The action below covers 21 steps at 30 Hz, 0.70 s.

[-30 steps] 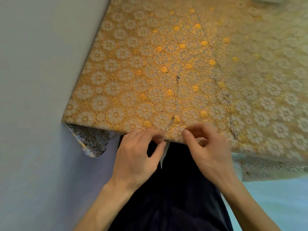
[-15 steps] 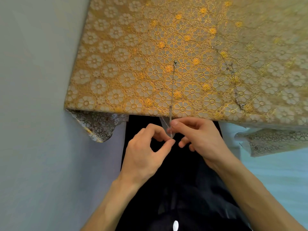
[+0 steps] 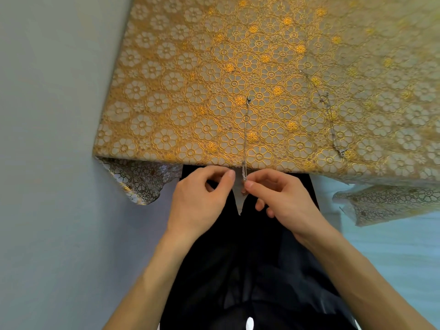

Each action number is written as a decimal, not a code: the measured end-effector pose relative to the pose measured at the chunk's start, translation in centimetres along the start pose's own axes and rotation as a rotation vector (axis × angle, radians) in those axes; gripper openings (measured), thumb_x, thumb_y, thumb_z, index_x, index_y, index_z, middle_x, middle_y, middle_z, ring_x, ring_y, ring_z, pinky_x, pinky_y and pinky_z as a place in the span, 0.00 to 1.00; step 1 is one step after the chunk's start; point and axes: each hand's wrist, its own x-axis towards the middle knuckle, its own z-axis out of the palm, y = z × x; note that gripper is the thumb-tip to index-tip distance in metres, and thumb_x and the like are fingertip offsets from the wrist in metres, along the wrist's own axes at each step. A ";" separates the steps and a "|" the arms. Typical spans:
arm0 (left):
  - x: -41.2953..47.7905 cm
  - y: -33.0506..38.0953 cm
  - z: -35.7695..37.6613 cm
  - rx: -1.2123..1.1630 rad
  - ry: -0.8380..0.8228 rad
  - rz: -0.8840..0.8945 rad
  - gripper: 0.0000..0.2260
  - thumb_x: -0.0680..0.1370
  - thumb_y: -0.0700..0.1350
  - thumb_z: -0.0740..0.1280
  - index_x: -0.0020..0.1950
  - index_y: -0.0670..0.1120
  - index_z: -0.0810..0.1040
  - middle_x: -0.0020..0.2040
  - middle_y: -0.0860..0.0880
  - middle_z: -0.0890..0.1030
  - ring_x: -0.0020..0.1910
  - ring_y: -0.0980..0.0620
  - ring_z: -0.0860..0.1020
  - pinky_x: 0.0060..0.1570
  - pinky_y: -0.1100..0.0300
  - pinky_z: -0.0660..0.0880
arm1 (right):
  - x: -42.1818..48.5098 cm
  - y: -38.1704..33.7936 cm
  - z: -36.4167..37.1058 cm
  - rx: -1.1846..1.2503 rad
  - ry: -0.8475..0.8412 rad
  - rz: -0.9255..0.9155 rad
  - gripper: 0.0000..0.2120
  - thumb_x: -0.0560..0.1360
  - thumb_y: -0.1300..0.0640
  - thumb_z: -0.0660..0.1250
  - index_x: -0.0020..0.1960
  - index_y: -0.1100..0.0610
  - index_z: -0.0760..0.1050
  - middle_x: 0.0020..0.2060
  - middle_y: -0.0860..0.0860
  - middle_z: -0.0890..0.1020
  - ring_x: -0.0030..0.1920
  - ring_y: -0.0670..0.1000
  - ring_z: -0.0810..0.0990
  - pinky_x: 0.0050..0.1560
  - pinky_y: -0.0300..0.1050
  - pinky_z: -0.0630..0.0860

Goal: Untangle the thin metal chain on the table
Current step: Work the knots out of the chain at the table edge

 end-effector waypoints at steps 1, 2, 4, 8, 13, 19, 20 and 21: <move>0.5 0.0 0.2 -0.019 -0.055 -0.042 0.08 0.78 0.58 0.68 0.49 0.58 0.85 0.44 0.64 0.84 0.46 0.66 0.79 0.46 0.74 0.71 | 0.0 0.1 -0.1 -0.005 -0.004 -0.002 0.02 0.77 0.58 0.71 0.46 0.54 0.83 0.41 0.53 0.86 0.29 0.44 0.76 0.30 0.30 0.70; 0.9 0.0 0.5 -0.071 -0.106 -0.073 0.09 0.78 0.59 0.68 0.48 0.58 0.86 0.44 0.64 0.84 0.47 0.66 0.80 0.50 0.69 0.73 | -0.1 0.2 -0.1 -0.017 -0.009 -0.004 0.02 0.78 0.58 0.71 0.46 0.54 0.83 0.41 0.54 0.86 0.29 0.44 0.76 0.30 0.30 0.70; 1.3 0.0 1.2 -0.211 -0.159 -0.110 0.07 0.77 0.56 0.70 0.48 0.56 0.87 0.44 0.62 0.85 0.47 0.65 0.81 0.52 0.62 0.75 | -0.2 0.4 -0.3 -0.043 -0.020 -0.005 0.03 0.78 0.56 0.71 0.47 0.53 0.83 0.42 0.53 0.86 0.30 0.43 0.77 0.31 0.30 0.70; 1.2 0.6 2.1 -0.408 -0.135 -0.170 0.05 0.78 0.46 0.71 0.45 0.51 0.86 0.35 0.63 0.83 0.35 0.69 0.77 0.35 0.75 0.69 | -0.3 0.8 -0.7 -0.065 -0.014 0.005 0.03 0.78 0.56 0.71 0.45 0.51 0.83 0.43 0.52 0.87 0.30 0.42 0.77 0.32 0.29 0.70; 0.8 0.4 2.2 -0.386 -0.144 -0.136 0.06 0.78 0.45 0.71 0.43 0.53 0.85 0.37 0.61 0.84 0.37 0.67 0.78 0.41 0.73 0.71 | -0.2 1.2 -1.1 -0.108 0.016 0.019 0.06 0.78 0.51 0.69 0.48 0.49 0.84 0.42 0.46 0.86 0.32 0.41 0.79 0.31 0.30 0.70; 0.5 -0.4 1.2 -0.307 -0.188 -0.071 0.04 0.78 0.47 0.71 0.44 0.53 0.86 0.38 0.59 0.84 0.40 0.63 0.79 0.47 0.64 0.72 | 0.0 0.8 -0.3 -0.025 0.009 -0.025 0.04 0.77 0.51 0.72 0.49 0.48 0.85 0.42 0.46 0.86 0.35 0.44 0.81 0.32 0.32 0.71; 0.4 -0.4 1.0 -0.294 -0.191 -0.060 0.05 0.78 0.47 0.71 0.44 0.53 0.86 0.37 0.59 0.83 0.39 0.63 0.79 0.46 0.65 0.72 | 0.1 0.7 -0.2 -0.035 0.018 -0.033 0.03 0.77 0.52 0.72 0.48 0.48 0.85 0.42 0.47 0.86 0.35 0.44 0.81 0.33 0.33 0.72; 0.3 -0.5 0.8 -0.284 -0.191 -0.051 0.05 0.78 0.47 0.71 0.44 0.53 0.85 0.37 0.59 0.83 0.39 0.62 0.79 0.45 0.65 0.72 | 0.2 0.7 -0.1 -0.049 0.027 -0.038 0.02 0.77 0.53 0.72 0.47 0.49 0.84 0.41 0.46 0.86 0.36 0.44 0.81 0.33 0.33 0.72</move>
